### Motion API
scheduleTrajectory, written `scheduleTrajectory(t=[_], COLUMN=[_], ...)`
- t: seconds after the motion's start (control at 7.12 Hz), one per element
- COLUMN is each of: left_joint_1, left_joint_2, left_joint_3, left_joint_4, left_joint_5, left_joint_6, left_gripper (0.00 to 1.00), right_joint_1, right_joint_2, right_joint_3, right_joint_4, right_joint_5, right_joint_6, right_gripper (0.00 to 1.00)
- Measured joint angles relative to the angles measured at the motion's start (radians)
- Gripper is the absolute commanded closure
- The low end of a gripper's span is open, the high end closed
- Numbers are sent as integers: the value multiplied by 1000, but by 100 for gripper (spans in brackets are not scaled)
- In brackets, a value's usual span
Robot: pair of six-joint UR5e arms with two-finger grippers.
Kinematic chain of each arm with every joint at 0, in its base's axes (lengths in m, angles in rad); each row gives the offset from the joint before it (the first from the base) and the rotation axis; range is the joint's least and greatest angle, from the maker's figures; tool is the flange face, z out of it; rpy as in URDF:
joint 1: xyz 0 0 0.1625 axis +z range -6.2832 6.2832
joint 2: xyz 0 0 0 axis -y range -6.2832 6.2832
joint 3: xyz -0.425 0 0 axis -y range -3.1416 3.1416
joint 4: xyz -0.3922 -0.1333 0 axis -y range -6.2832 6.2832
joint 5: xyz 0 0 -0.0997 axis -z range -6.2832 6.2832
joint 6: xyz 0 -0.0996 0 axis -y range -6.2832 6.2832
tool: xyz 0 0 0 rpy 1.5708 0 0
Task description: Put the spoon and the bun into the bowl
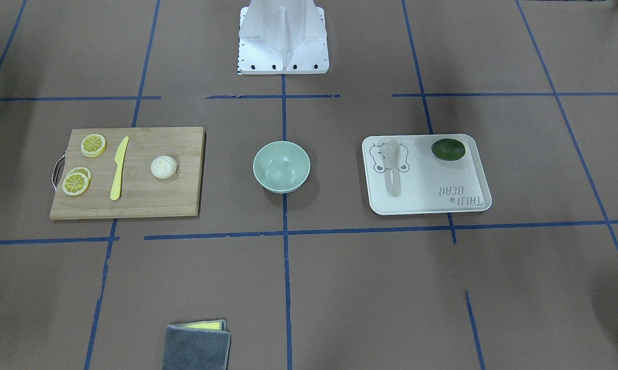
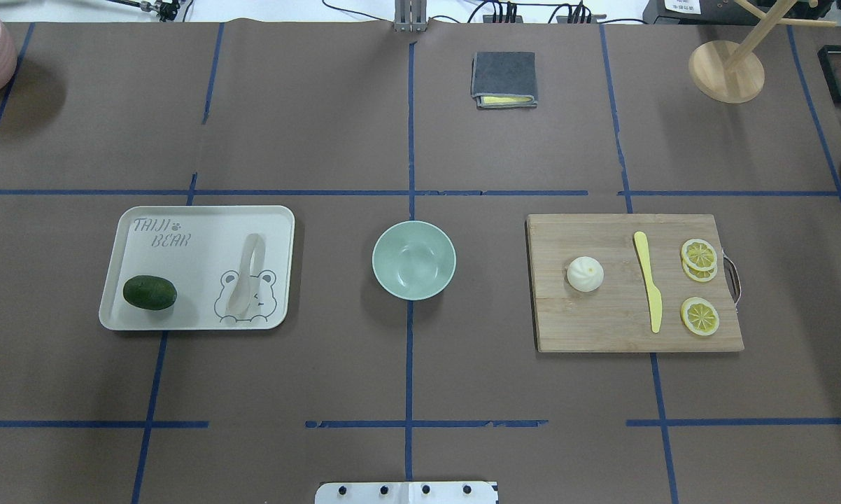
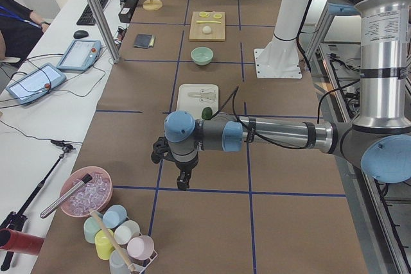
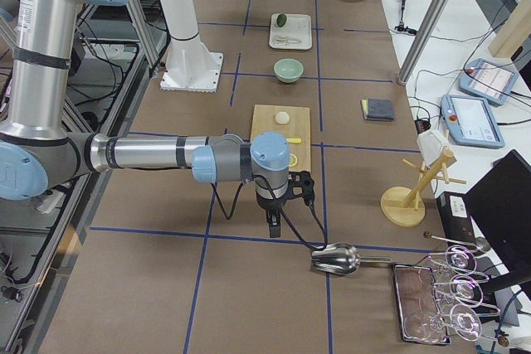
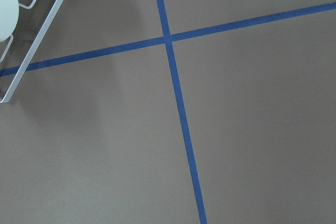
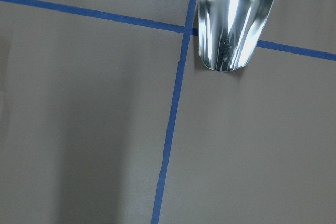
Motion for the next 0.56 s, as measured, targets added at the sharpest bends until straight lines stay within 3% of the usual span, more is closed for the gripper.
scheduleTrajectory(t=[0.56], left_joint_1=[0], left_joint_2=[-3], left_joint_3=[-1], left_joint_4=[-9], left_joint_5=[-5], left_joint_6=[0], left_gripper=[0], right_joint_1=[-3], right_joint_2=[17], right_joint_3=[3], right_joint_4=[9], right_joint_5=[-1], right_joint_6=[0], right_gripper=[0])
